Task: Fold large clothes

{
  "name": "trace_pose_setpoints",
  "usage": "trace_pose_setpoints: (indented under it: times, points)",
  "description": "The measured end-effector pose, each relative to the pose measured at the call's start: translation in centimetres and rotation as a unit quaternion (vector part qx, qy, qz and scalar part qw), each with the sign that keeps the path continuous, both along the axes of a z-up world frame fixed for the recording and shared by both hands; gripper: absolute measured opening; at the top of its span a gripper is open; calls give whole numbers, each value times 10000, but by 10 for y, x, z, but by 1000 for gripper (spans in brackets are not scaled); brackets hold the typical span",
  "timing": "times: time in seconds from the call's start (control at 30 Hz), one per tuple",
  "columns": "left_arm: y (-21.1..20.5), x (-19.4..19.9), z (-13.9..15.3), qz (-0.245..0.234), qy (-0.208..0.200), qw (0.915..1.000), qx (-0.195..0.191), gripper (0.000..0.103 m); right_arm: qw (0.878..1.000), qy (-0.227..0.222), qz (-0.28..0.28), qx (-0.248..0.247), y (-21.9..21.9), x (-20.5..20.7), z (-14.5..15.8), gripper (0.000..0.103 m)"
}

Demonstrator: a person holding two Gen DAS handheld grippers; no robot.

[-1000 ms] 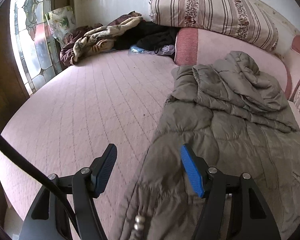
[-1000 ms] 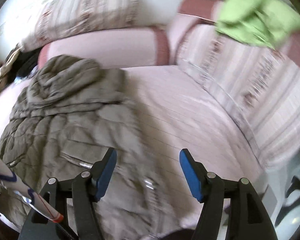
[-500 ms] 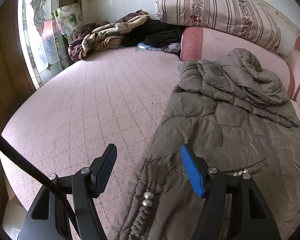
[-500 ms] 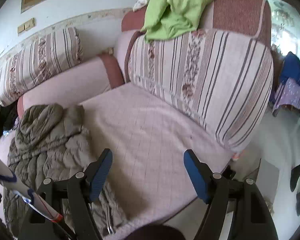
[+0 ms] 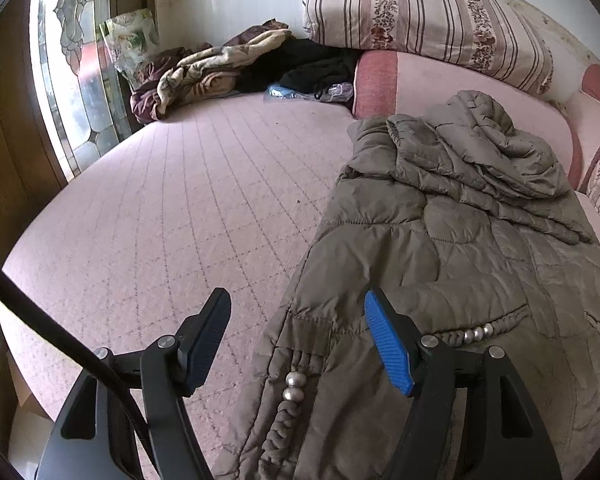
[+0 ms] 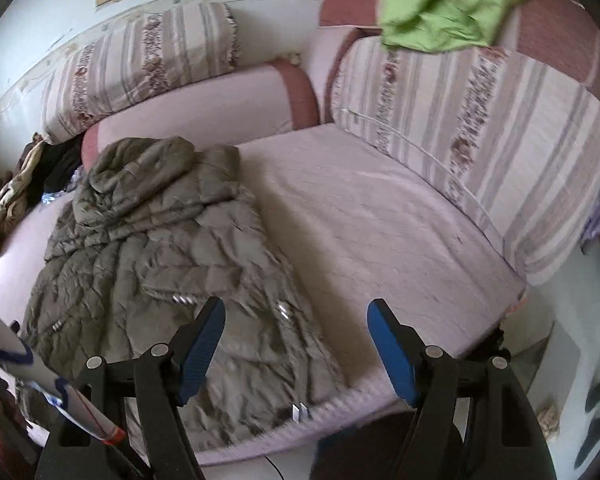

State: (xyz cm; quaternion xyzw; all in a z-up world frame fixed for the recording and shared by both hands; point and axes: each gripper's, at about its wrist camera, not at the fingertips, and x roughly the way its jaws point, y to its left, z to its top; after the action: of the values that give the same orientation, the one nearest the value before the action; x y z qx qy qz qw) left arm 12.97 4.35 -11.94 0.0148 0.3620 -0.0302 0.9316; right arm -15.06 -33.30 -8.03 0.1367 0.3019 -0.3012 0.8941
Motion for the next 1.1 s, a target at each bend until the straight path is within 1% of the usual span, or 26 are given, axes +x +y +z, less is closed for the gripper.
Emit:
trace_pose_setpoints:
  times: [0.1,0.17,0.27,0.37,0.43,0.57,0.73,0.77,0.83,0.9,1.0,1.1]
  points:
    - [-4,2,-7,59,23,9998,165,69,9995,-192,233,-13,0,23,13,78]
    - [-8,2,-13,23,70,9996,265,69,9990,-247,372,-23,1,41,11,79]
    - [-16,0,-17,-42,17,9991,422,69,9988,-244,428,40,0,57,-7,79]
    - [-28,-3,-25,-173,-33,9975,690,69,9989,-242,377,94,0,58,-36,79]
    - [-36,-1,-33,-219,15,9959,873,69,9992,-223,335,41,-1,54,-47,79]
    - [-43,-3,-39,-118,-134,9938,1102,70,9994,-179,284,-74,-8,46,-56,79]
    - [-40,1,-33,-133,-17,9942,1064,71,9995,-236,156,-146,-22,41,-60,79]
    - [-37,1,-27,-133,27,9951,978,71,9996,-242,139,-96,-26,41,-61,79]
    - [-29,-2,-13,-43,-16,9964,843,71,9996,-248,128,-9,-33,44,-61,79]
    - [-20,-6,-1,53,-72,9967,811,71,9995,-277,131,30,-40,47,-60,79]
    - [-3,-6,10,135,-67,9960,876,74,9995,-288,126,89,-52,52,-59,79]
    - [14,-3,10,266,4,9948,984,74,9993,-239,79,281,-69,62,-69,79]
